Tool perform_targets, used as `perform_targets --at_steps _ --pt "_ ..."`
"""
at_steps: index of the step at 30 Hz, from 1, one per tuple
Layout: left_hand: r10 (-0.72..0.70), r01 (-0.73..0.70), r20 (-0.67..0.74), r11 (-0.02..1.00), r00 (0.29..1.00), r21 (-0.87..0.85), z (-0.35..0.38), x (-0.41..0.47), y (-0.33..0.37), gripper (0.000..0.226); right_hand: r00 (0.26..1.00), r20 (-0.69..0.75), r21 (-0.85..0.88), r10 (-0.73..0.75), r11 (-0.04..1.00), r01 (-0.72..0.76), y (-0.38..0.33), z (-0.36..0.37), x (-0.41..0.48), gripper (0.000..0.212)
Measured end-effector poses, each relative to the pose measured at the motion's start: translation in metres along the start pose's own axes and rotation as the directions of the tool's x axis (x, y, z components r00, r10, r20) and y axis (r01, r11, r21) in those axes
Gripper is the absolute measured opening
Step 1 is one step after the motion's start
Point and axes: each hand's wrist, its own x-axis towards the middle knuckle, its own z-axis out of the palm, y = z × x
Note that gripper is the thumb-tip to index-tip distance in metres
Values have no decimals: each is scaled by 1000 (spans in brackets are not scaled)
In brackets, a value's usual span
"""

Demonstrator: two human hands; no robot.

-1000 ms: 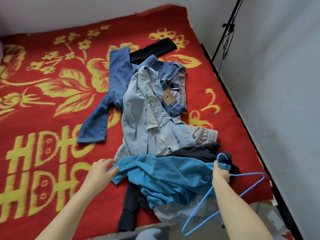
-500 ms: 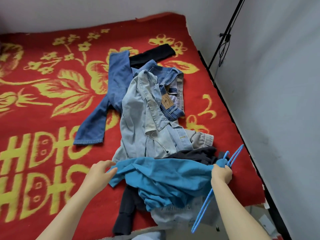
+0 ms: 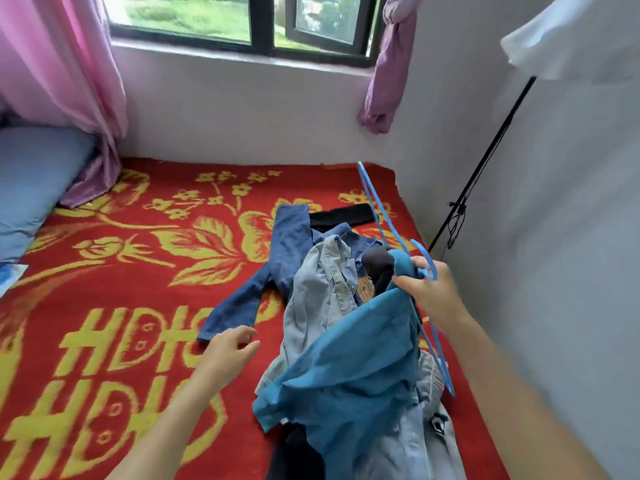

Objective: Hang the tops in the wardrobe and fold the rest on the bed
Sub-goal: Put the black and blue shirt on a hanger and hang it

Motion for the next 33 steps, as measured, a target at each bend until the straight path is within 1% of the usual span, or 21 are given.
perform_targets --at_steps 2,3,4,6,8,9,12,14,15,16,17,18,20,21,23,25,26,28,29,31,33 --pt "14 -18 -54 998 998 -66 -24 -1 -3 27 988 110 29 -106 994 103 -46 16 3 17" --pt "21 -30 -100 996 995 -86 -42 -4 -6 28 971 175 59 -165 986 157 -73 29 4 11" --pt "29 -42 -126 994 992 -101 -55 -5 -7 29 954 217 95 -206 977 189 -94 37 4 10" --pt "38 -73 -197 982 980 -176 -85 -11 -14 31 917 275 180 -288 953 245 -141 58 1 28" --pt "64 -122 -243 964 968 -234 -105 -16 -11 37 899 283 267 -334 928 261 -175 67 -2 34" --pt "77 -149 -275 956 958 -251 -118 -21 -14 43 888 282 319 -364 908 271 -193 74 -4 36" --pt "107 -197 -335 948 936 -248 -144 -26 -16 75 891 214 475 -401 839 264 -233 85 -11 53" --pt "85 -208 -412 942 907 -265 -161 -29 -21 89 885 181 549 -430 791 272 -253 90 -16 56" --pt "92 -253 -441 912 893 -322 -168 -30 -22 90 886 160 576 -435 770 274 -258 91 -18 54" --pt "120 -323 -468 865 876 -384 -175 -32 -22 88 891 139 602 -432 751 271 -263 93 -20 52" --pt "146 -379 -484 821 863 -427 -181 -34 -21 82 898 121 615 -423 742 267 -263 93 -20 51" --pt "166 -415 -503 799 848 -436 -186 -36 -21 72 902 112 625 -416 735 262 -262 94 -20 53" --pt "176 -457 -577 801 797 -387 -195 -39 -23 54 911 109 627 -397 739 247 -252 95 -18 55" --pt "169 -466 -608 804 775 -370 -199 -40 -27 52 917 114 611 -382 755 239 -243 96 -14 50" --pt "162 -462 -617 808 770 -366 -204 -41 -39 59 935 138 541 -325 816 204 -215 100 -3 31" --pt "106 -389 -560 822 822 -415 -203 -41 -55 66 951 193 354 -242 921 163 -176 108 7 14" --pt "66 -319 -508 844 859 -432 -197 -40 -65 72 960 213 229 -180 965 130 -151 114 9 12" --pt "-9 -162 -395 904 919 -396 -182 -38 -83 80 972 228 11 -52 999 51 -105 127 9 15" --pt "-44 -80 -327 931 944 -356 -171 -39 -92 76 970 244 -58 12 998 3 -84 134 5 17" --pt "-79 33 -180 969 980 -244 -144 -42 -107 53 944 293 -156 153 982 -111 -45 150 -8 19" --pt "-85 71 -71 982 994 -173 -114 -48 -121 34 907 326 -210 267 956 -206 -13 167 -23 26"
